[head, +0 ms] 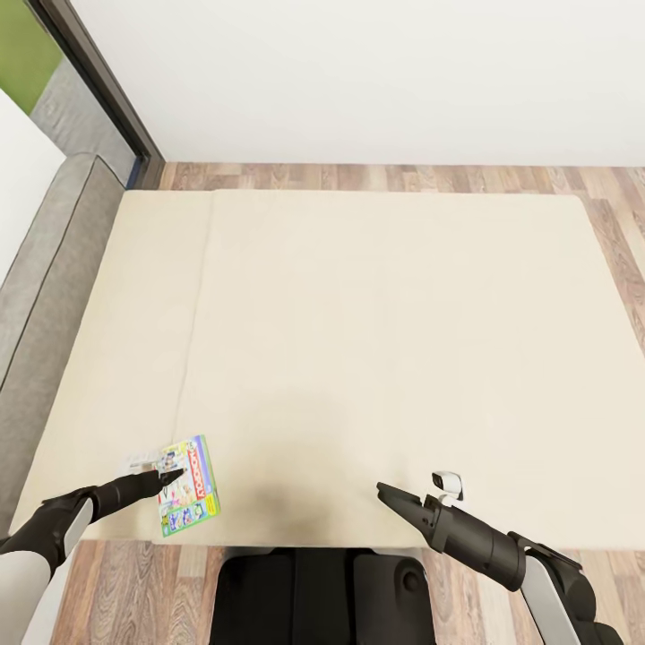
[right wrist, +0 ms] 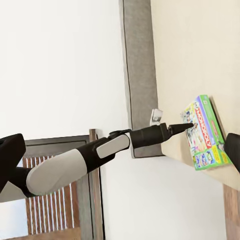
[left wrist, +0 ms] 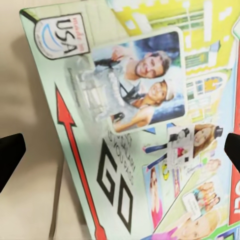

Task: Put all the toys in the child's room - the three board games (two on the bed and one on the table), the two jigsaw puzzles on the table, and the tennis ball on the table - inside the toy box on the table in the child's room.

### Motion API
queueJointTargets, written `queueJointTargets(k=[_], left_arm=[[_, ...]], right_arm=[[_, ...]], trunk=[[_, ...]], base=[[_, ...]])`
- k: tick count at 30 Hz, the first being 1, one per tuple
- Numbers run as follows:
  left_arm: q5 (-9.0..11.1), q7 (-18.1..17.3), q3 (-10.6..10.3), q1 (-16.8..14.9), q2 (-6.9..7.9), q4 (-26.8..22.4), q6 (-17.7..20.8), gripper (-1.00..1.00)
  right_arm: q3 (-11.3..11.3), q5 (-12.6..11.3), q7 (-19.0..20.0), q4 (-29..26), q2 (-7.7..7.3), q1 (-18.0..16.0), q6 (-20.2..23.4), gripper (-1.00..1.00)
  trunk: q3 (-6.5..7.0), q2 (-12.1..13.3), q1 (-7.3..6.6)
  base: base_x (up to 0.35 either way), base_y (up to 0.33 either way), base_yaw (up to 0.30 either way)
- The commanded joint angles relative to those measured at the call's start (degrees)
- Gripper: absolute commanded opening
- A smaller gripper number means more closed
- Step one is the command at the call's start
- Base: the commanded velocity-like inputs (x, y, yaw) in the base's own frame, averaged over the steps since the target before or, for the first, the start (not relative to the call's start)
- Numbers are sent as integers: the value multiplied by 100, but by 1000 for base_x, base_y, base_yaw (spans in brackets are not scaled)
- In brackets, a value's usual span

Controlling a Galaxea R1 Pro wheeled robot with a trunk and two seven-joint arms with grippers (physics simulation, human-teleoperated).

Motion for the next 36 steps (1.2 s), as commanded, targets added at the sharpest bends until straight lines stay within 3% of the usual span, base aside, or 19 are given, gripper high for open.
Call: queueJointTargets(k=[1, 36], left_arm=[[-24, -45, 48, -3, -5, -7, 51, 100], [-17, -128, 26, -3, -7, -7, 39, 100]], right_arm=[[-1, -21, 4, -1, -1, -2, 33, 100], [-8, 15, -26, 26, 35, -2, 24, 100]], trunk=[[-13, -9, 3], [-34, -9, 3]], base=[[0, 0, 0], [0, 0, 0]])
